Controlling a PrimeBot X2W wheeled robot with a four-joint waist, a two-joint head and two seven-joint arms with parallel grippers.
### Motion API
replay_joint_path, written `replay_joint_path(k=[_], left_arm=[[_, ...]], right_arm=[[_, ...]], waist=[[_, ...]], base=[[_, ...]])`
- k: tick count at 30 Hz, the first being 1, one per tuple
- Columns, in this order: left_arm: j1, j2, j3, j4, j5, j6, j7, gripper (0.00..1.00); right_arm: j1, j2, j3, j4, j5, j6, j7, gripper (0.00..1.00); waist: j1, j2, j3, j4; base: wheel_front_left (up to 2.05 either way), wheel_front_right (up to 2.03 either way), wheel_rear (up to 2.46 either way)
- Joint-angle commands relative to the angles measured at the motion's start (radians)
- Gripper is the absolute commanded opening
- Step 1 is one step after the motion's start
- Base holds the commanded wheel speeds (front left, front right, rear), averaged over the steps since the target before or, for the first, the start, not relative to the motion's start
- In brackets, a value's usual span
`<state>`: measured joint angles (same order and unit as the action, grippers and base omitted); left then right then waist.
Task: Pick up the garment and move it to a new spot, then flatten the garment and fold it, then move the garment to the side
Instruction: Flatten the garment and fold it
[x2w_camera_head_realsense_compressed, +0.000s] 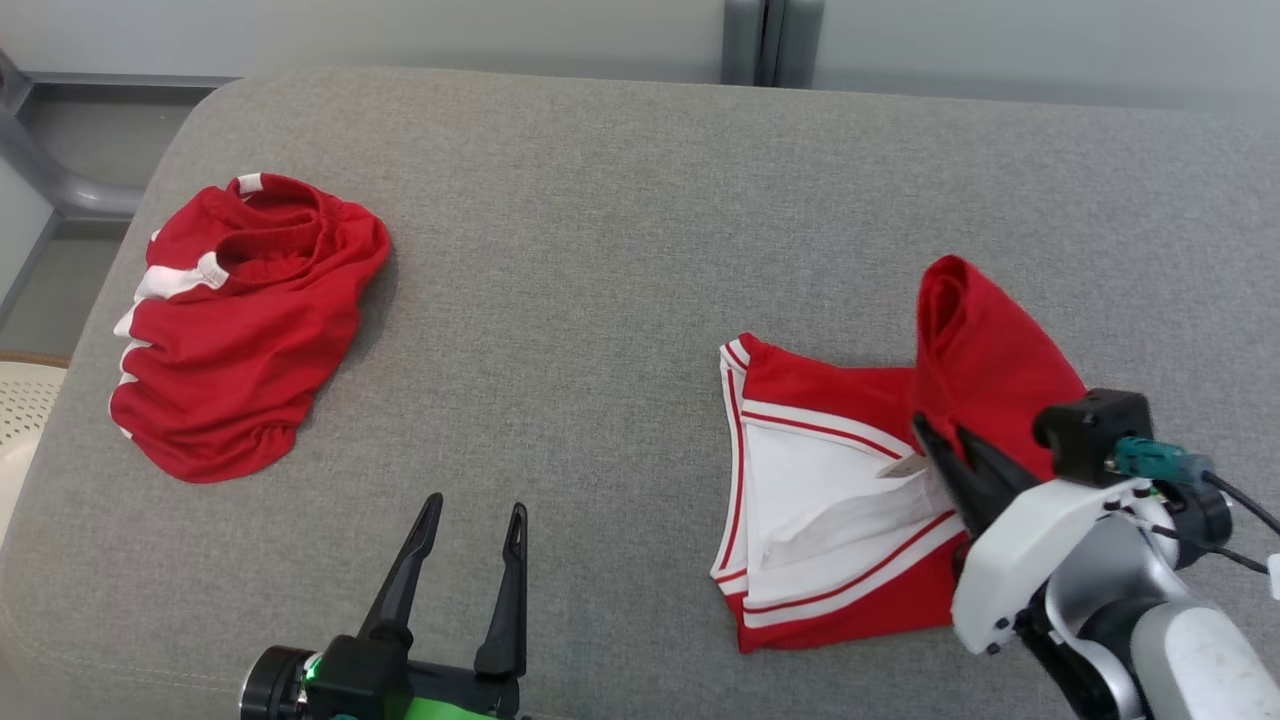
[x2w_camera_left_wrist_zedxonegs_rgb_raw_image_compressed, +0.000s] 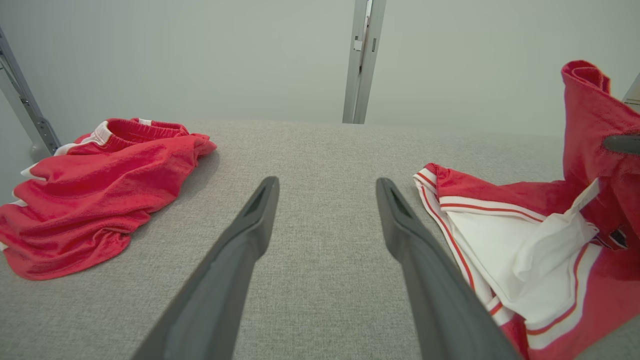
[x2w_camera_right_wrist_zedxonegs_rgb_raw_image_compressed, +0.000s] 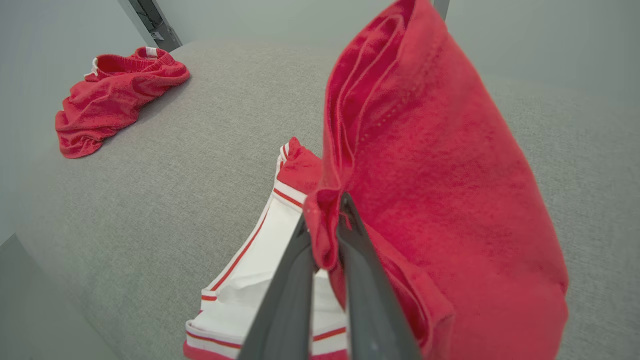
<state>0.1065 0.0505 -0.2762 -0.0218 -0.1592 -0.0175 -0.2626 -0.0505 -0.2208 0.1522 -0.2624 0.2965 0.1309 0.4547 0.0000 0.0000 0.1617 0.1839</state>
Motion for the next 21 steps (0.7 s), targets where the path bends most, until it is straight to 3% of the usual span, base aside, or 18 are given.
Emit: replay_joint_path(k=[1,14,15,16,21], left_arm=[[-0.019,0.000,-0.002,0.003,0.001,0.000,-0.003,1.00],[-0.035,0.000,-0.029,0.006,0.009,0.009,-0.003,1.00],[-0.037,0.000,-0.031,0.006,0.006,0.010,-0.003,1.00],[-0.039,0.000,-0.033,0.006,0.004,0.010,-0.003,1.00],[-0.039,0.000,-0.031,0.003,-0.003,0.020,-0.003,1.00]], right_arm=[[-0.014,0.011,0.024,0.021,0.008,0.000,-0.010,0.00],[-0.075,0.049,0.209,0.214,0.019,0.000,-0.053,0.01],[-0.079,0.052,0.215,0.227,0.017,0.000,-0.053,0.27],[-0.084,0.056,0.216,0.234,0.015,0.000,-0.060,1.00],[-0.100,0.062,0.189,0.206,0.032,0.000,-0.100,1.00]], waist=[[0.0000,0.0000,0.000,0.011],[0.0000,0.0000,0.015,0.047],[0.0000,0.0000,0.018,0.048],[0.0000,0.0000,0.019,0.048],[0.0000,0.0000,0.020,0.040]], base=[[0.00,0.00,0.00],[0.00,0.00,0.00],[0.00,0.00,0.00],[0.00,0.00,0.00],[0.00,0.00,0.00]])
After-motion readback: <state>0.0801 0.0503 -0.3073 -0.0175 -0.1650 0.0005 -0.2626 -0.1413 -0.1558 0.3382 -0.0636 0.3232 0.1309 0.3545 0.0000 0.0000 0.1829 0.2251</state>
